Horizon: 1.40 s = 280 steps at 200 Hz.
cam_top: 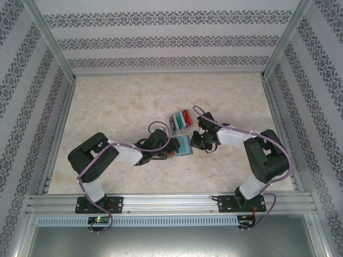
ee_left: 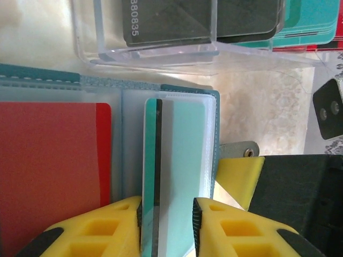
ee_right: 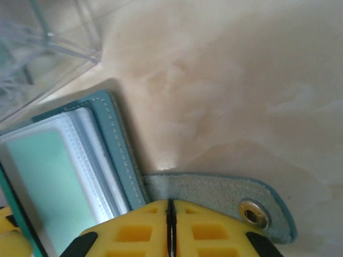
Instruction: Put the credit cards into the card holder
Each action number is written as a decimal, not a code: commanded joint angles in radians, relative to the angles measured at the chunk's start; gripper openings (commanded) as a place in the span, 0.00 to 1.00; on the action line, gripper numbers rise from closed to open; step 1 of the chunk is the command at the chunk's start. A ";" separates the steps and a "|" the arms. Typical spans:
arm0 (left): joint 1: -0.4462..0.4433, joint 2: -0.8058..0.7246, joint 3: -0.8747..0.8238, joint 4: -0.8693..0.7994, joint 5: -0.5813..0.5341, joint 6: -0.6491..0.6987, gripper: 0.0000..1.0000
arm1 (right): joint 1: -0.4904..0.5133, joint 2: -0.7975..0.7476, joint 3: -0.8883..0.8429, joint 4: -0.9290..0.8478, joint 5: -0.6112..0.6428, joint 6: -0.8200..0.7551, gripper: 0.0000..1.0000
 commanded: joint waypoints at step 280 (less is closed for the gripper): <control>-0.014 0.018 0.158 -0.262 0.094 0.173 0.41 | 0.021 0.010 0.001 -0.016 -0.019 -0.009 0.09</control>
